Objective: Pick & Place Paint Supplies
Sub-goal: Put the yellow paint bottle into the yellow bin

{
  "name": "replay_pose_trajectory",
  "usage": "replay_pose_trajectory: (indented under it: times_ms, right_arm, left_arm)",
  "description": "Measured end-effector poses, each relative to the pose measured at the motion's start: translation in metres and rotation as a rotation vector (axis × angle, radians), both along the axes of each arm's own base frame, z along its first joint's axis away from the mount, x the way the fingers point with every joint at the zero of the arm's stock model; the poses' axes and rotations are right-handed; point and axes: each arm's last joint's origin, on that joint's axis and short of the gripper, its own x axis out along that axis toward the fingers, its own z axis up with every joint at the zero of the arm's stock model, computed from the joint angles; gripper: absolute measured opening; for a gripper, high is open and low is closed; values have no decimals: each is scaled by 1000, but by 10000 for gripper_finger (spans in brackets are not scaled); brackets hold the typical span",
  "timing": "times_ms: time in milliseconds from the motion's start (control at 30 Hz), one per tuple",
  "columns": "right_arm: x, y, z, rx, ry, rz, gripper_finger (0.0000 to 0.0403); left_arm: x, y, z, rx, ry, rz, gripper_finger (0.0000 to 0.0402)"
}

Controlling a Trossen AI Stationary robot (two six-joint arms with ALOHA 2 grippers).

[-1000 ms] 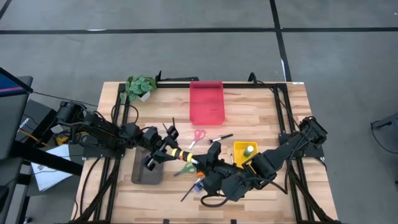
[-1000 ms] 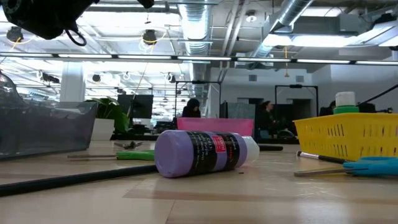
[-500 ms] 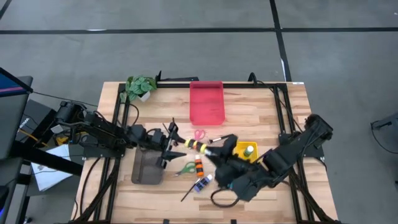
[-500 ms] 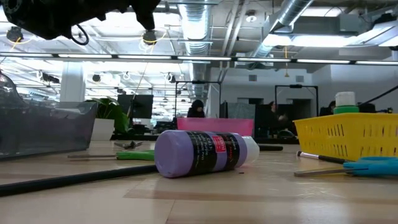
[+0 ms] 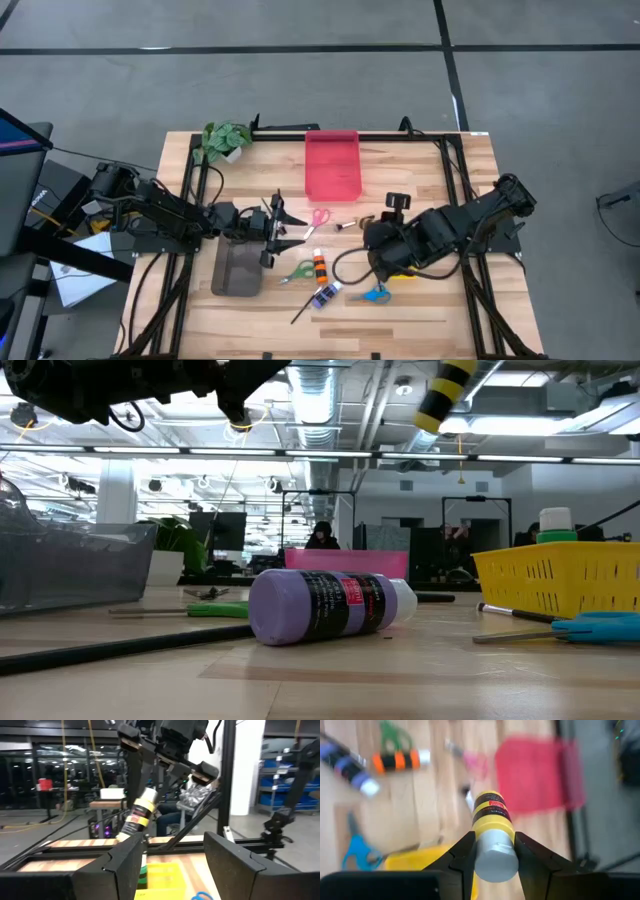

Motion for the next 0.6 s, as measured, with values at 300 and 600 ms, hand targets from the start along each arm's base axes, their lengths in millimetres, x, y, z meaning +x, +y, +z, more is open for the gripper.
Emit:
replay_pose_trajectory:
  times_ms: [300, 600]
  right_arm:
    - [-5, 10, -9, 279, 84, -98, 108]
    - [-16, 29, -59, 335, 240, -201, 108]
  left_arm:
    - [1, 3, -4, 4, 39, 45, 204]
    - [1, 3, -4, 1, 42, 48, 205]
